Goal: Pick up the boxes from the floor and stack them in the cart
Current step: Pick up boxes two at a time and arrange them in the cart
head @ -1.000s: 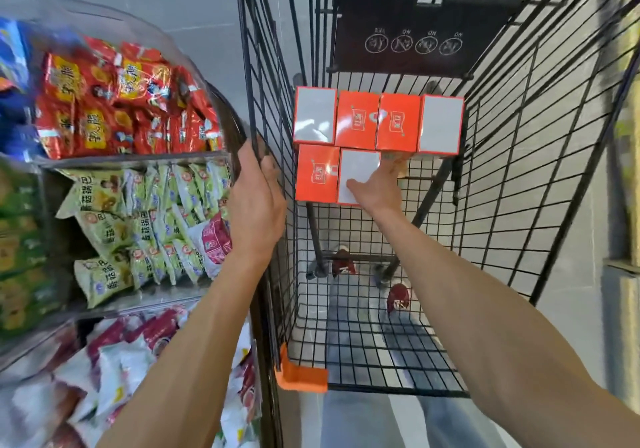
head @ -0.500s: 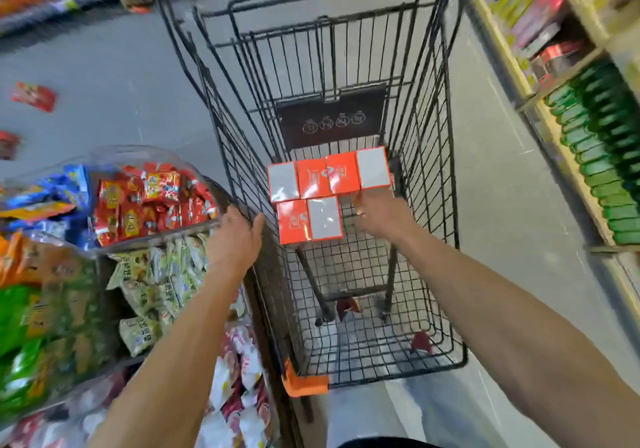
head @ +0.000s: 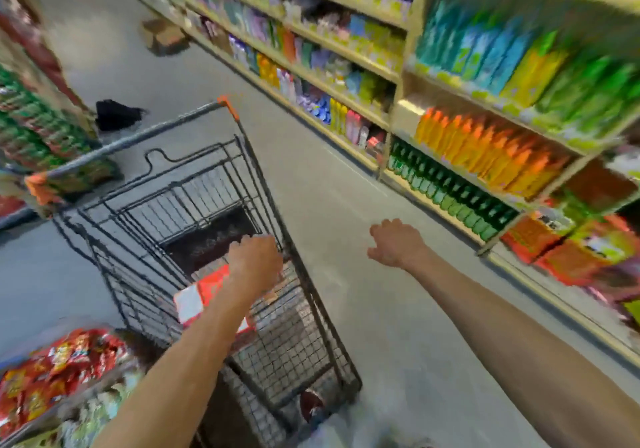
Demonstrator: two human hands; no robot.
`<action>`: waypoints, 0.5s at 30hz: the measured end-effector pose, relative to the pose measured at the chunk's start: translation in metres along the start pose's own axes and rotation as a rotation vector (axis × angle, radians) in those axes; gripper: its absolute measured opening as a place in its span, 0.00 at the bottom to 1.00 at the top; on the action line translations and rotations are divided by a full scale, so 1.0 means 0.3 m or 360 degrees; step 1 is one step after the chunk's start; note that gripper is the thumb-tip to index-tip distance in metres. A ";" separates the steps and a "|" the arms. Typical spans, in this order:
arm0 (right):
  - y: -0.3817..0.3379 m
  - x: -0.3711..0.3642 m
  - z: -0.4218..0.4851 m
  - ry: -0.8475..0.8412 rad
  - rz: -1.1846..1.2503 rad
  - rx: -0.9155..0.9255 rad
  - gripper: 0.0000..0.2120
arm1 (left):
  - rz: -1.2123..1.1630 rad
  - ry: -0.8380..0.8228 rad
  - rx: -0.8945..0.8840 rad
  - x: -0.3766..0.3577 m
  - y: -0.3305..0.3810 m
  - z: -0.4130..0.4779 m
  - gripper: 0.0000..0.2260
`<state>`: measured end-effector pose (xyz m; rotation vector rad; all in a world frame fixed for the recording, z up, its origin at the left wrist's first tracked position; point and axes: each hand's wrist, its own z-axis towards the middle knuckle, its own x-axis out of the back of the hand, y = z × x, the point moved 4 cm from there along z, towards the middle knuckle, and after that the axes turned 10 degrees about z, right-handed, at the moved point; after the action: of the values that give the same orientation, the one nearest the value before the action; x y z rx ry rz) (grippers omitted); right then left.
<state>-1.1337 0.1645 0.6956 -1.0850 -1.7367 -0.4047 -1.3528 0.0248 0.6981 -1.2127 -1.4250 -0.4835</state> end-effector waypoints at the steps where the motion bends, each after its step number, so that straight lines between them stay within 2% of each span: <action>1: 0.101 0.026 -0.053 0.0038 0.0004 -0.0064 0.23 | 0.0012 0.0043 -0.0066 0.061 0.095 0.012 0.14; 7: 0.713 0.102 -0.455 0.0197 0.0073 -0.0460 0.19 | 0.0177 0.0171 -0.0502 0.381 0.711 -0.005 0.20; 12: 1.164 0.024 -0.899 0.0338 0.0329 -0.0840 0.27 | 0.0255 0.0384 -0.0970 0.629 1.298 -0.169 0.18; 15: 1.404 -0.090 -1.204 0.0365 0.0428 -0.1135 0.28 | 0.0235 0.0436 -0.1285 0.750 1.655 -0.318 0.18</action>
<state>-0.5813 0.1289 0.7413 -1.6726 -1.2332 -0.9784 -0.8398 0.2231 0.7593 -1.7811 -0.9018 -1.1387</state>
